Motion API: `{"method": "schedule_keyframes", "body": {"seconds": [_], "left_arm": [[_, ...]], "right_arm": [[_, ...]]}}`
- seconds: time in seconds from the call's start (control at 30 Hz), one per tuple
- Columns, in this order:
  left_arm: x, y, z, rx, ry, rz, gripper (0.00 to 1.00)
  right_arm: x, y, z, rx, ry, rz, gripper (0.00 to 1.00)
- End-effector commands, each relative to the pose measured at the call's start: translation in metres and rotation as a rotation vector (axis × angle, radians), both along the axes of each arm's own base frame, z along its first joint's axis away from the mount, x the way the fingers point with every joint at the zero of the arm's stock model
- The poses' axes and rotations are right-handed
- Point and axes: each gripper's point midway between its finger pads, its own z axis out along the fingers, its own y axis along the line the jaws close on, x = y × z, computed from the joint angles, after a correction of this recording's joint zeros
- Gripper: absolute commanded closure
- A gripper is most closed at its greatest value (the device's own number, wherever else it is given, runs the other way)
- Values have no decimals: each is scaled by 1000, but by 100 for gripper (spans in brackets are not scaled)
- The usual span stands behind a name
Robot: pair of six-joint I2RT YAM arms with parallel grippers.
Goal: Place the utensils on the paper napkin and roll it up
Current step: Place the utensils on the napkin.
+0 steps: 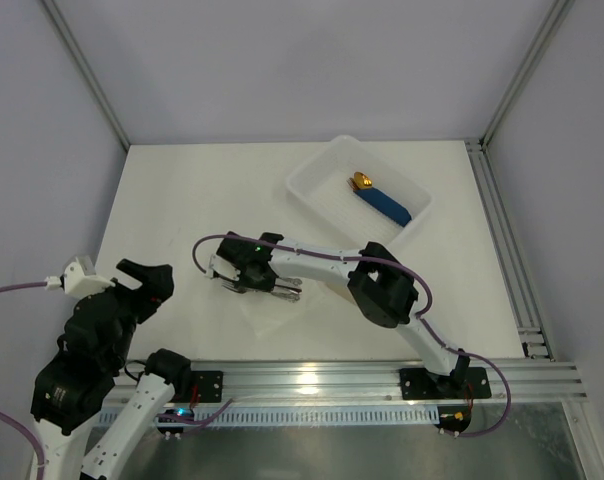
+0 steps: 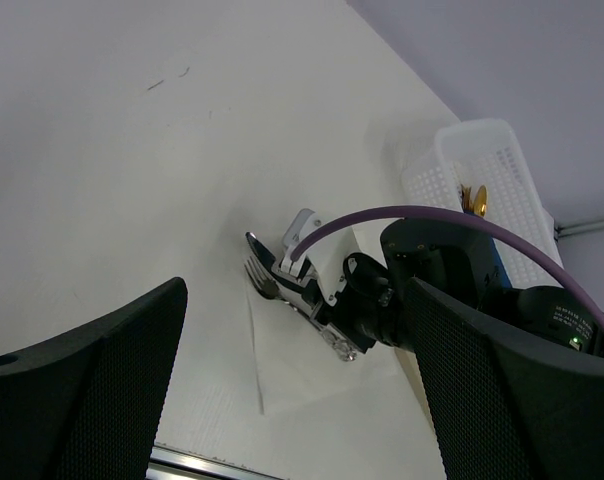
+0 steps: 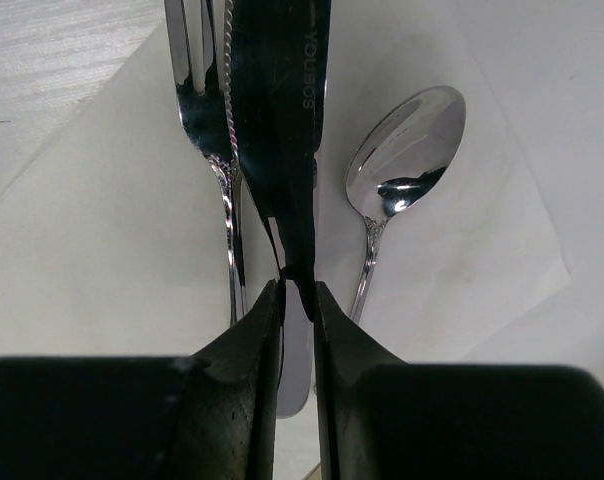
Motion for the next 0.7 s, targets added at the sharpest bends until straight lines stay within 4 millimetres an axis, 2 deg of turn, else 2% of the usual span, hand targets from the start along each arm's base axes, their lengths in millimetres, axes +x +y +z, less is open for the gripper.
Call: {"method": "schedule_keyframes", "body": {"seconds": [0.0,0.23,0.33,0.53,0.67], "left_arm": [[-4,6,8,7,-23,17,10],[-5,6,9,2,-25,15,10],[-6,5,9,-1,-21,13,10],[-6,5,8,-1,-17,12,10],[-6,3,8,-6,-16,6,10]], "right_arm": [[5,9,7,41,-15,3,82],[6,12,11,50,-20,5,76],[7,12,14,54,-28,1,70],[8,12,16,56,-33,-6,68],[9,15,29,91,-46,-22,68]]}}
